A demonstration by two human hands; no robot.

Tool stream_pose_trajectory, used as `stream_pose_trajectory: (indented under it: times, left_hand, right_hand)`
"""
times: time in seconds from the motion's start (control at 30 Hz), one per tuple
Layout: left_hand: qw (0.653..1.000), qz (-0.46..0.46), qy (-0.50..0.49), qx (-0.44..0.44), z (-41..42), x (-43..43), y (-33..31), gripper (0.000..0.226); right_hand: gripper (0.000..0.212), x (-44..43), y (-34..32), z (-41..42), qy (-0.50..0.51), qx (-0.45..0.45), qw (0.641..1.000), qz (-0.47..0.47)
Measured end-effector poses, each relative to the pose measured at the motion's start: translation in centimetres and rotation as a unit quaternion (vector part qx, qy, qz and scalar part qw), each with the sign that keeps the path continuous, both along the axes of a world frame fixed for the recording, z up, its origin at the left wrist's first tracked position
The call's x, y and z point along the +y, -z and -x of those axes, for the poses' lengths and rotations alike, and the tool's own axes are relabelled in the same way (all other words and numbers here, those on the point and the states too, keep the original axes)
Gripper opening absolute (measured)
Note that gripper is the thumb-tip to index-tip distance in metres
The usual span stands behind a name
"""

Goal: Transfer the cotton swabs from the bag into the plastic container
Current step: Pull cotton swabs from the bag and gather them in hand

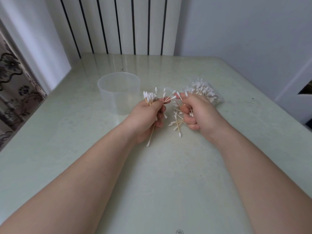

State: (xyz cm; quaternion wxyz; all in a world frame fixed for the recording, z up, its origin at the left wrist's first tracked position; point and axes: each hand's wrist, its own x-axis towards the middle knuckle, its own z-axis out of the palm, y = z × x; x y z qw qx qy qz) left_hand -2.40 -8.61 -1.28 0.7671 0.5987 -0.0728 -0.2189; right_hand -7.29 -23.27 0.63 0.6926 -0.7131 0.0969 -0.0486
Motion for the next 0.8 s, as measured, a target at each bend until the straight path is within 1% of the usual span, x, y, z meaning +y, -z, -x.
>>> stream_pose_trajectory:
  times: [0.03,0.07,0.13,0.17,0.27,0.3,0.37,0.5,0.63,0.67,0.77,0.8]
  left_hand:
    - [1.000,0.003,-0.003,0.002,0.01,-0.01,-0.05,0.019]
    - [1.000,0.006,-0.007,0.005,0.02,-0.02,-0.10,0.019]
    - [1.000,0.012,-0.012,0.012,0.03,-0.08,-0.18,0.018]
    - [1.000,0.017,-0.014,0.017,0.01,-0.11,-0.20,0.018]
    - [0.999,0.033,-0.014,0.036,-0.07,-0.12,-0.24,0.018]
    - [0.998,0.035,-0.014,0.042,-0.11,-0.10,-0.26,0.019]
    - [0.997,0.044,-0.017,0.059,-0.17,-0.01,-0.28,0.021]
    - [0.994,0.067,-0.014,0.085,-0.39,0.22,-0.26,0.032]
    - [0.994,0.066,-0.001,0.090,-0.28,0.34,-0.15,0.037]
    - [0.994,0.060,0.002,0.087,-0.22,0.31,-0.12,0.036]
    - [0.998,0.027,0.008,0.056,-0.15,0.18,-0.18,0.019]
    - [0.999,0.014,0.010,0.045,-0.17,0.18,-0.20,0.017]
  right_hand:
    - [0.025,-0.10,-0.01,0.02,-0.007,0.012,1.000,-0.020]
    - [0.025,-0.13,0.05,0.01,-0.012,0.021,0.999,-0.028]
    - [0.010,0.07,0.19,0.03,-0.008,0.025,0.999,-0.022]
    - [0.008,0.16,0.27,0.02,-0.003,0.019,1.000,-0.018]
    - [0.026,0.37,0.35,0.02,0.020,-0.007,1.000,0.006]
    - [0.028,0.40,0.35,0.04,0.018,-0.014,1.000,0.012]
    - [0.028,0.45,0.42,0.09,0.011,-0.032,0.999,0.007]
    - [0.024,0.60,0.30,0.05,0.036,-0.072,0.996,-0.026]
    - [0.023,0.50,0.55,-0.22,0.056,-0.091,0.994,-0.022]
    - [0.023,0.51,0.63,-0.21,0.055,-0.094,0.994,-0.011]
    - [0.023,0.72,0.79,-0.09,0.049,-0.094,0.994,0.038]
    - [0.023,0.75,0.89,-0.10,0.049,-0.093,0.993,0.052]
